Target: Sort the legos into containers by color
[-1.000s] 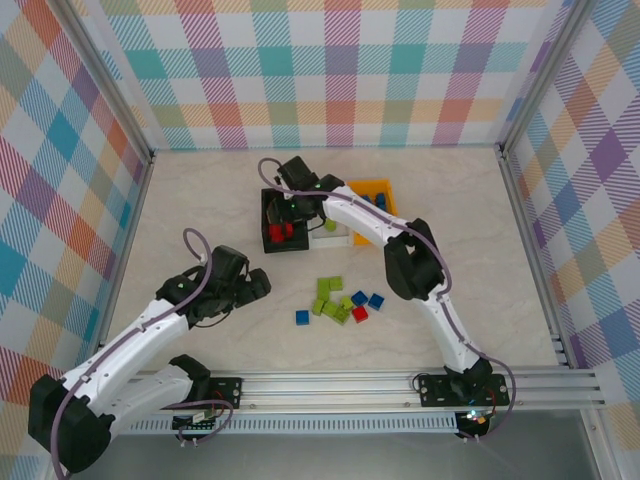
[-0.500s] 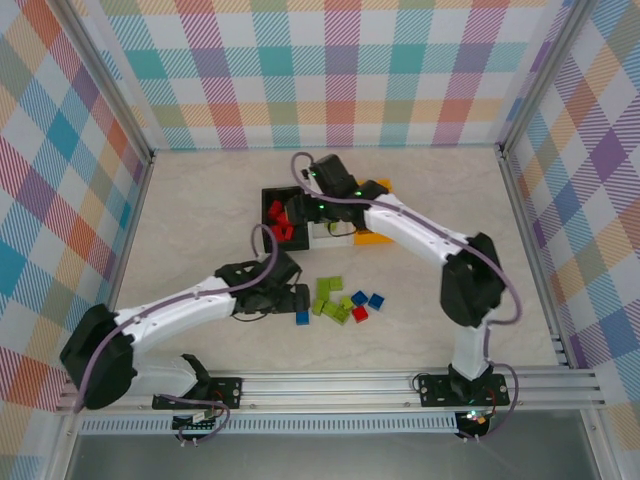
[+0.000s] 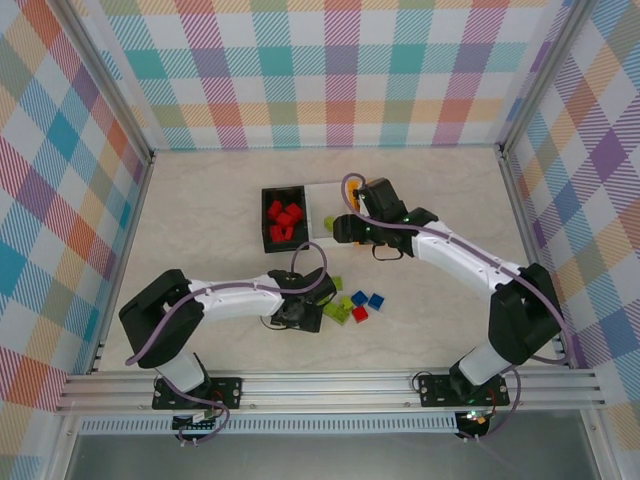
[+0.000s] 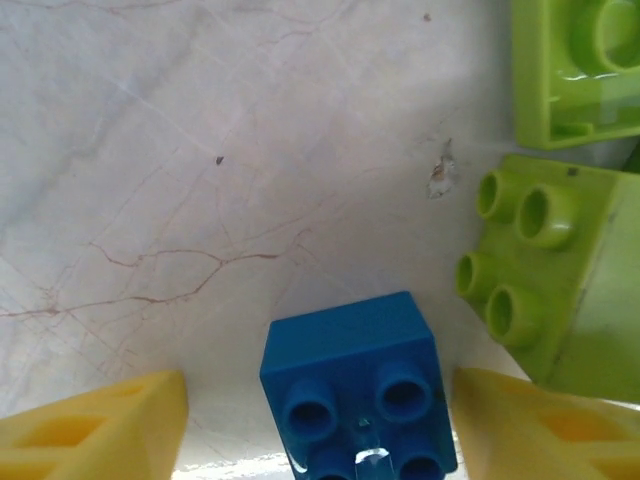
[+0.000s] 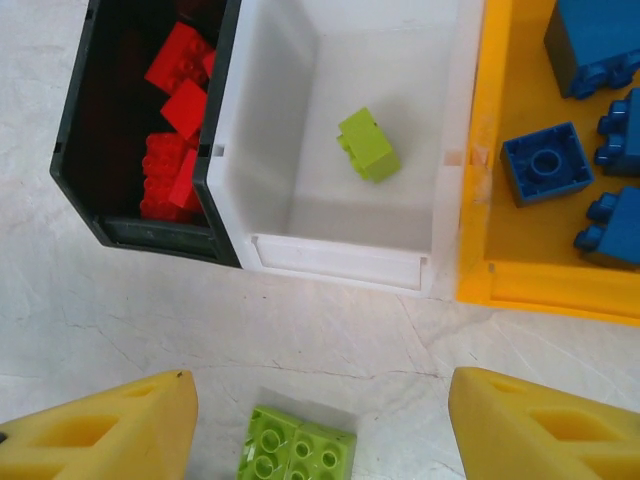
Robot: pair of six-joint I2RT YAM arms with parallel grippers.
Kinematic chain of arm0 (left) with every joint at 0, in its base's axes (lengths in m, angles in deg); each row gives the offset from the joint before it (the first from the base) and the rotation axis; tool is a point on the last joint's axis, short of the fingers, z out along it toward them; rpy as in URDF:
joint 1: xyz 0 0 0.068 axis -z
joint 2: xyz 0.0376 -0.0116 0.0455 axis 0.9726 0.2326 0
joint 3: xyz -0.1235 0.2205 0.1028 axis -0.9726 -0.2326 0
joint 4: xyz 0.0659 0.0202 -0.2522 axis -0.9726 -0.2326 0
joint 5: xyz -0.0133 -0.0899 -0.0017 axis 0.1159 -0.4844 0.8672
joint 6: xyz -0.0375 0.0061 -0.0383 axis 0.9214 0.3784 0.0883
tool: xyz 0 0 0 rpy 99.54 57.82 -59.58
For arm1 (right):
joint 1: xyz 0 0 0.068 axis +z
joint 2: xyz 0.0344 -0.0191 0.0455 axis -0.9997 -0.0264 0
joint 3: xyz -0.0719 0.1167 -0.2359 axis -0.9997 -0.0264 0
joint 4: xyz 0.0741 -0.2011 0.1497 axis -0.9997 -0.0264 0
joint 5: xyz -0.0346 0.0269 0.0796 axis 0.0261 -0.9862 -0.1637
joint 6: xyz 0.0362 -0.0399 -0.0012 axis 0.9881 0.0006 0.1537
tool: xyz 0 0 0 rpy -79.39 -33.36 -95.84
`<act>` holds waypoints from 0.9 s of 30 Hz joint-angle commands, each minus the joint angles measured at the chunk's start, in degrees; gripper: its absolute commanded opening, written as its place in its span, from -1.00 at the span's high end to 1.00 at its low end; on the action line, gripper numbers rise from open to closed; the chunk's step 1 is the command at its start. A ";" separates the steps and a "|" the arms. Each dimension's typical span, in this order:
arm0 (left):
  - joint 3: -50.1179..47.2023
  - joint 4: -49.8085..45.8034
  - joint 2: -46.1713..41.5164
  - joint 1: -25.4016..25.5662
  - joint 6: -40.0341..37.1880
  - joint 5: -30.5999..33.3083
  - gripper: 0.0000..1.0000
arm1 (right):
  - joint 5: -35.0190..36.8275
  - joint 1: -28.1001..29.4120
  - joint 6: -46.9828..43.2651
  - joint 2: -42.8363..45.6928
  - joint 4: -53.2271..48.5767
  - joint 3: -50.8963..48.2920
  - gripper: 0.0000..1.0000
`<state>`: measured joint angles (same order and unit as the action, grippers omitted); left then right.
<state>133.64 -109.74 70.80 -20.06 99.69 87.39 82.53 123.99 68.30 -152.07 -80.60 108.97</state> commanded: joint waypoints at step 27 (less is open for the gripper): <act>51.83 -9.07 19.78 -9.12 -11.26 5.04 0.50 | 13.36 -3.07 8.02 23.62 -2.32 -20.71 -0.39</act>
<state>177.60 -116.30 82.94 -27.77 92.04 92.72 92.83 121.06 74.44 -131.32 -80.60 90.52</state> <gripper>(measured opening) 0.308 0.691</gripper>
